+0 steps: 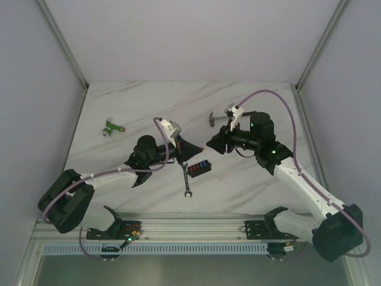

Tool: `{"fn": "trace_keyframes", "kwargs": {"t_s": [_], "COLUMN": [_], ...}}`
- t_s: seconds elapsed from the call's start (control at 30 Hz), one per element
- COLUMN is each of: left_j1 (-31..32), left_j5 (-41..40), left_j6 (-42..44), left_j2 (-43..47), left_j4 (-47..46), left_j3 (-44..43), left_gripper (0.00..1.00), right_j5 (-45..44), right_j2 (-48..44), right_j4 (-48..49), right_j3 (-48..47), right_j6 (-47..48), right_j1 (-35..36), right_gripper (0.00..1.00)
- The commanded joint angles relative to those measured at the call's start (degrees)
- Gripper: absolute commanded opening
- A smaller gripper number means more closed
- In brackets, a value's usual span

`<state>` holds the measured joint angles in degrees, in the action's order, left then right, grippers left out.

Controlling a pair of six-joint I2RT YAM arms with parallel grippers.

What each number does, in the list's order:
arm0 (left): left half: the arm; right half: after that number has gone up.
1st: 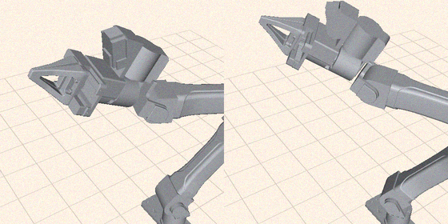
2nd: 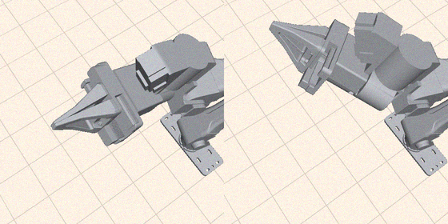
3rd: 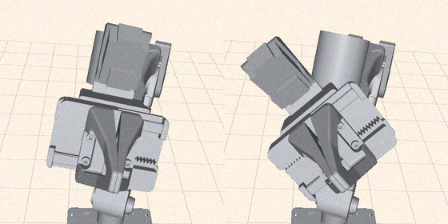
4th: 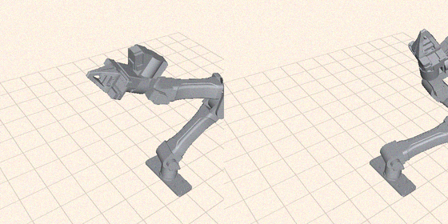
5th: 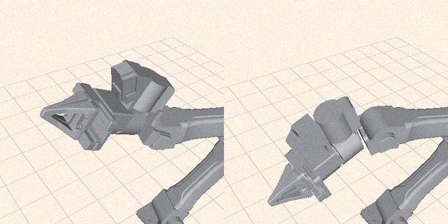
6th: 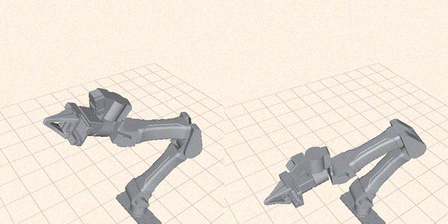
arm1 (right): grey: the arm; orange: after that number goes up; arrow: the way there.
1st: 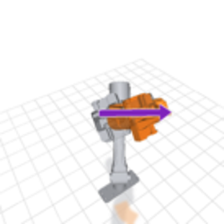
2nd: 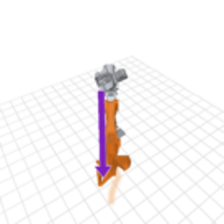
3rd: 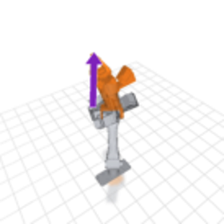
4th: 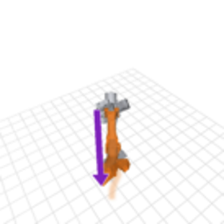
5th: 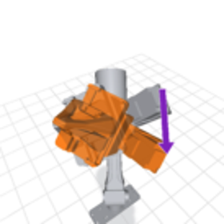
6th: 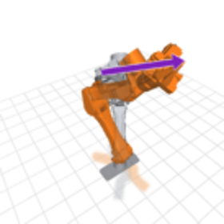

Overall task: Snap on the fuse box
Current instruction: Pick up the fuse from the center of the board.

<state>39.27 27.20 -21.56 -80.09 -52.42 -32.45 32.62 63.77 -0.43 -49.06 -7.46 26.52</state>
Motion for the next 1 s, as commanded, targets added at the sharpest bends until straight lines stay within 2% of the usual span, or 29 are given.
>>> {"fn": "trace_keyframes", "kwargs": {"t_s": [0.0,0.47,0.97], "left_j1": [-0.23,-0.24,0.13], "left_j5": [8.59,14.14,17.72], "left_j6": [2.27,-0.91,-3.42], "left_j2": [3.25,4.56,3.78], "left_j4": [-0.85,-5.37,-9.59], "left_j3": [0.55,0.68,0.66], "left_gripper": [0.07,0.08,0.08], "right_j5": [13.23,25.06,28.23], "right_j2": [-1.94,-1.23,0.54], "right_j4": [-2.02,-4.22,-4.85], "right_j3": [0.52,-0.11,-1.19], "right_j6": [9.44,14.46,15.6], "right_j1": [-0.53,-0.58,-0.53], "right_gripper": [0.45,0.34,0.23]}}
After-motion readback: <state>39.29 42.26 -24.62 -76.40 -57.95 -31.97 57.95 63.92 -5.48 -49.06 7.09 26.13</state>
